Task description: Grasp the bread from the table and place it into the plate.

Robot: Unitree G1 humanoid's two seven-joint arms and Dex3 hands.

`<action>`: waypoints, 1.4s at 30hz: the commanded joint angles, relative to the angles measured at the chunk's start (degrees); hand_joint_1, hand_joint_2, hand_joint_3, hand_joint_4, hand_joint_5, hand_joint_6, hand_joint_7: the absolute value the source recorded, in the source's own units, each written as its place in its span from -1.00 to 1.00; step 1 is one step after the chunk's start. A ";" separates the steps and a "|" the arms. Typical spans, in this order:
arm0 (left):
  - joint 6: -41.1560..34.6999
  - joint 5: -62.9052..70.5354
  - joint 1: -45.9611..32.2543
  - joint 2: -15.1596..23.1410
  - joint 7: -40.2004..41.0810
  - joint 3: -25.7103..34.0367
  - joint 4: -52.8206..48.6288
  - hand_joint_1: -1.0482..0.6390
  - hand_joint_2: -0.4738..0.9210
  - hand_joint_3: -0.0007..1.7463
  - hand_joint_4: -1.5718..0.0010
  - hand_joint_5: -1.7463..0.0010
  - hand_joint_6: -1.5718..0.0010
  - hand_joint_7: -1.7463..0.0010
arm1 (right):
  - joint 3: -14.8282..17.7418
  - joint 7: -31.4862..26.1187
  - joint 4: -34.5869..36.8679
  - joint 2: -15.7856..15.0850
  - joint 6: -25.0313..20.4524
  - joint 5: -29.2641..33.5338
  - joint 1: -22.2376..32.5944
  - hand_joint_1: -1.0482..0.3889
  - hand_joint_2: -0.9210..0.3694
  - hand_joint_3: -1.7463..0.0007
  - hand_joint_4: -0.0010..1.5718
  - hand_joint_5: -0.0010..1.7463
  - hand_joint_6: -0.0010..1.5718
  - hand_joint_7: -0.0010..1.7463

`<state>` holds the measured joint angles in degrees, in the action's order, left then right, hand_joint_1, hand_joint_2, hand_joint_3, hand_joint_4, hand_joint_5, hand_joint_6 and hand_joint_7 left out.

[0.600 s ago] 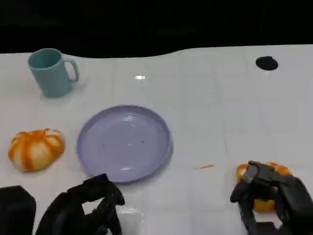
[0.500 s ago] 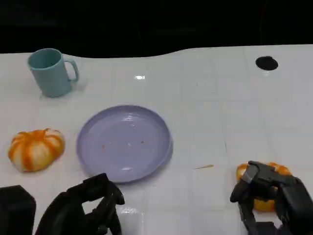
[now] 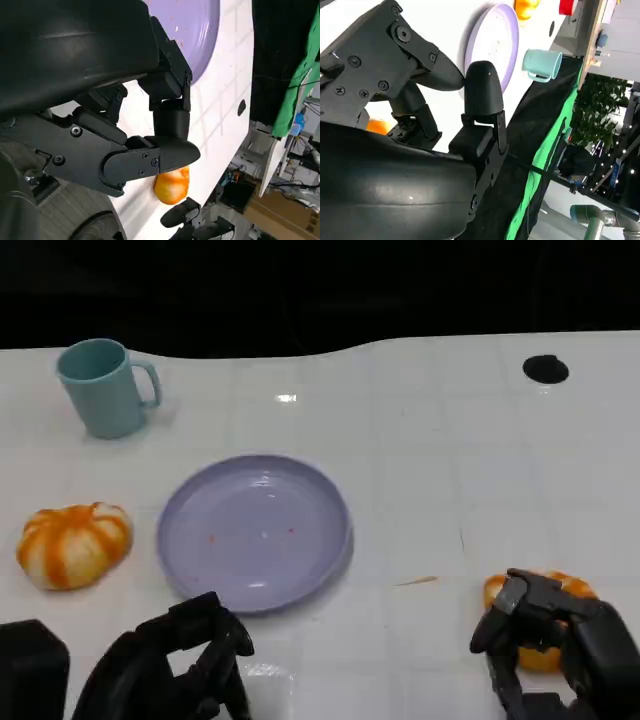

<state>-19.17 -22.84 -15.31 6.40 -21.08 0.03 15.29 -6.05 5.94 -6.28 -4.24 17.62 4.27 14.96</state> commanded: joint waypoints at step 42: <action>-0.72 -0.46 -0.75 0.97 -0.05 0.47 1.74 -0.45 0.81 -0.35 -0.06 -1.00 -0.01 -0.68 | 4.41 0.51 -16.08 -12.85 -7.71 26.20 -2.03 0.02 -0.36 0.32 -0.57 0.10 -0.37 -0.50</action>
<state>-19.75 -23.07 -15.63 6.76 -21.13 0.10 16.45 -2.86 5.70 -19.51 -14.84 11.88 27.76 13.17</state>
